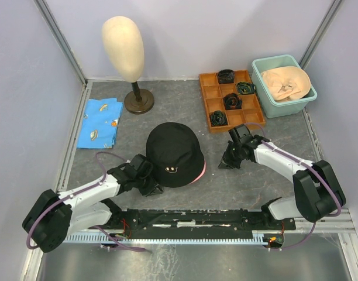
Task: Stack the hats
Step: Move the hat stand to the center of the board.
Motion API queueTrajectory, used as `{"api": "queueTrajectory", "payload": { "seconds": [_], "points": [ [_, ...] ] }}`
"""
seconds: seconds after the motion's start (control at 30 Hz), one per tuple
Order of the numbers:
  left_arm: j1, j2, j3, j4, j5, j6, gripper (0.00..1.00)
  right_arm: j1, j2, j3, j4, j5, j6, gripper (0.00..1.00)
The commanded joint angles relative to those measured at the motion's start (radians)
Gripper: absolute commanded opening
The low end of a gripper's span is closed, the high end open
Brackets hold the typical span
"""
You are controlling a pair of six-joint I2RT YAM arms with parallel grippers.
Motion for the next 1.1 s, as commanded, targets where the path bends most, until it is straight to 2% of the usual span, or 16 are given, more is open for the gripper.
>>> {"api": "queueTrajectory", "payload": {
  "seconds": [0.0, 0.17, 0.57, 0.87, 1.07],
  "points": [
    [-0.005, 0.016, -0.029, 0.132, -0.107, -0.109, 0.03, -0.01, -0.017, 0.037, 0.002, -0.032, -0.03, 0.0],
    [-0.005, 0.039, -0.032, 0.223, -0.172, -0.127, 0.03, -0.02, -0.009, 0.028, 0.01, -0.047, -0.034, 0.0],
    [-0.008, 0.27, -0.021, 0.495, -0.165, -0.164, 0.03, -0.025, 0.015, 0.031, 0.027, -0.066, -0.044, 0.0],
    [-0.001, 0.485, 0.097, 0.595, -0.185, -0.16, 0.03, -0.026, 0.005, -0.014, 0.051, -0.102, -0.032, 0.0],
    [0.074, 0.567, 0.176, 0.616, -0.175, -0.138, 0.03, -0.025, -0.029, -0.043, 0.046, -0.111, -0.033, 0.0]
  ]
}}
